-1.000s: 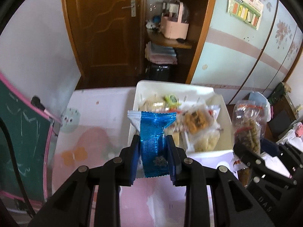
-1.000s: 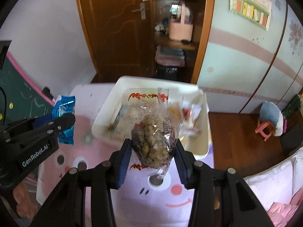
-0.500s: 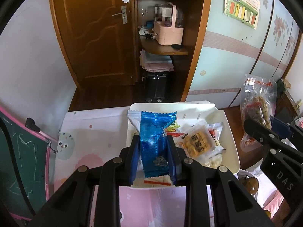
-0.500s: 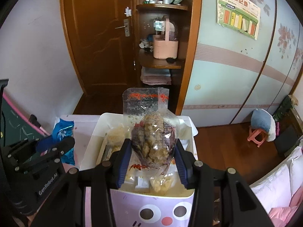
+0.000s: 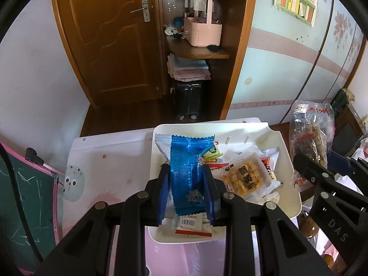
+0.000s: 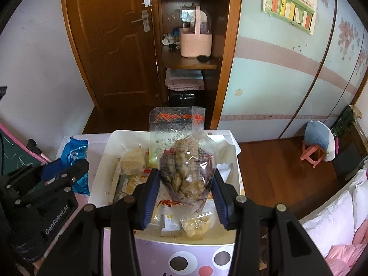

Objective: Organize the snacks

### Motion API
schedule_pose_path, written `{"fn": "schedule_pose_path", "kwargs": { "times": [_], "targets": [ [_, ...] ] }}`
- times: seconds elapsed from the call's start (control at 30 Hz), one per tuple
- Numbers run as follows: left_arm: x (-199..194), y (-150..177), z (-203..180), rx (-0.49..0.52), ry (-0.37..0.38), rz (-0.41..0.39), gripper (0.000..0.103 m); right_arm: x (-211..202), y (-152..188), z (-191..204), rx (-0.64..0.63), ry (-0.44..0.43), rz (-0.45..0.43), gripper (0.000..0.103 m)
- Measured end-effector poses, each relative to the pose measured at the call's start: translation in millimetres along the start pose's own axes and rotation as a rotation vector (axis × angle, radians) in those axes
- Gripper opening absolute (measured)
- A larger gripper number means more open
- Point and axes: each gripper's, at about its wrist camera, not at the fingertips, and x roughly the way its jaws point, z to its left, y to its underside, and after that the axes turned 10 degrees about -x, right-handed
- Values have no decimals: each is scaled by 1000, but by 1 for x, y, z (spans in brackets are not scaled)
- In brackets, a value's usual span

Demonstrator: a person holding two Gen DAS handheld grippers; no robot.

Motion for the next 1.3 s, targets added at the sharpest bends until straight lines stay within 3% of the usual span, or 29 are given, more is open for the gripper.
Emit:
{"fn": "schedule_pose_path", "kwargs": {
  "times": [0.1,0.17,0.2,0.23,0.27,0.37,0.83,1.3],
  "targets": [
    [3,0,0,8,-11,-5,26,6,0,1,-1,-9,16,45],
    [3,0,0,4,-14,-11,32,9,1,2,0,-27,20,45],
    [3,1,1,-2,-15,-13,55,10,1,2,0,-31,20,45],
    [2,1,3,-12,-19,-16,87,10,2,2,0,-36,19,46],
    [-1,1,6,-26,-30,-34,94,11,3,2,0,-39,20,49],
    [-5,1,11,-33,-17,-53,95,12,6,-2,17,-44,26,53],
    [-40,28,15,-18,-20,-70,95,-2,27,-6,58,-80,49,53],
    [-84,121,29,-40,-73,9,95,-42,111,12,75,-136,122,53]
  ]
}}
